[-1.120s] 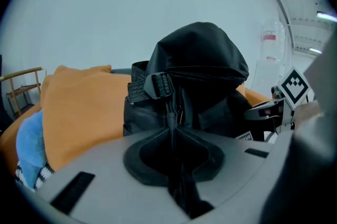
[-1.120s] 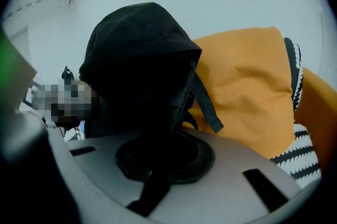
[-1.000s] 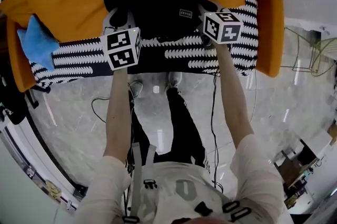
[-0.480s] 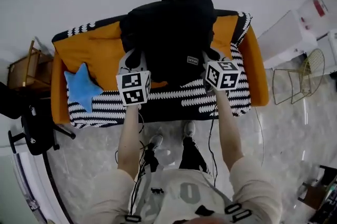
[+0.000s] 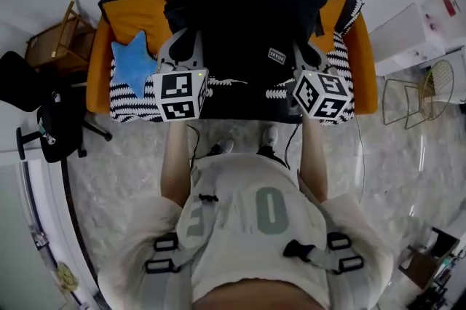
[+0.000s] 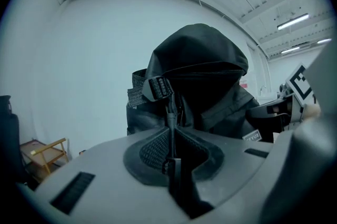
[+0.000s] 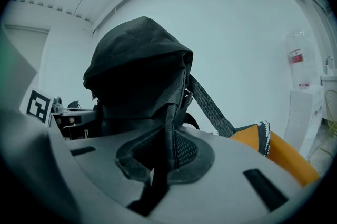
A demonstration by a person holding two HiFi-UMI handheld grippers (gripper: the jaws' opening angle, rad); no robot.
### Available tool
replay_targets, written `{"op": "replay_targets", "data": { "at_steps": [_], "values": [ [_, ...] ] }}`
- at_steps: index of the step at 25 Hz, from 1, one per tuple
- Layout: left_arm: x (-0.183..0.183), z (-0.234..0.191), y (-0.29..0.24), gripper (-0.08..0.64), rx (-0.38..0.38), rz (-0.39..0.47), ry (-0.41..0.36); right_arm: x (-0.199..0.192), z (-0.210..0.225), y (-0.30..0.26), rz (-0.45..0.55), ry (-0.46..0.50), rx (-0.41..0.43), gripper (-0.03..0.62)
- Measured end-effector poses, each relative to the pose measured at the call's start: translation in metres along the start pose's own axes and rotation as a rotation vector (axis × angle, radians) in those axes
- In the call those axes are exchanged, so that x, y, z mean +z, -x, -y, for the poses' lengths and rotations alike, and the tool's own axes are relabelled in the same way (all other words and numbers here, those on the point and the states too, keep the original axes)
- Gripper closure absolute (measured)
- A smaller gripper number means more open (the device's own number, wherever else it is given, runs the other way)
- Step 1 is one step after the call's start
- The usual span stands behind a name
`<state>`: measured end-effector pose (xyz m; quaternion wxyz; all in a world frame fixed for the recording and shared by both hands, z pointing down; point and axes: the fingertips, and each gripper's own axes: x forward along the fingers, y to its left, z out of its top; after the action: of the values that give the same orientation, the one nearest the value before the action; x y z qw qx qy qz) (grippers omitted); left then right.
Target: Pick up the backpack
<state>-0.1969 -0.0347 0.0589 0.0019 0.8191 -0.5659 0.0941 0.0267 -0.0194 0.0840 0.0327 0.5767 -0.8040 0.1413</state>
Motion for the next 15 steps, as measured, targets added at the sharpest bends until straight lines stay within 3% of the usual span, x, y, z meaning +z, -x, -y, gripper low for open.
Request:
{"op": "replay_targets", "data": {
  "at_steps": [7, 15],
  "values": [
    [-0.023, -0.01, 0.064, 0.512, 0.04, 0.025, 0.058, -0.016, -0.049, 0.043, 0.036, 0.039, 0.006, 0.565],
    [-0.032, -0.006, 0.071, 0.512, 0.035, 0.029, 0.035, -0.036, -0.053, 0.055, 0.032, 0.036, -0.021, 0.565]
  ]
}}
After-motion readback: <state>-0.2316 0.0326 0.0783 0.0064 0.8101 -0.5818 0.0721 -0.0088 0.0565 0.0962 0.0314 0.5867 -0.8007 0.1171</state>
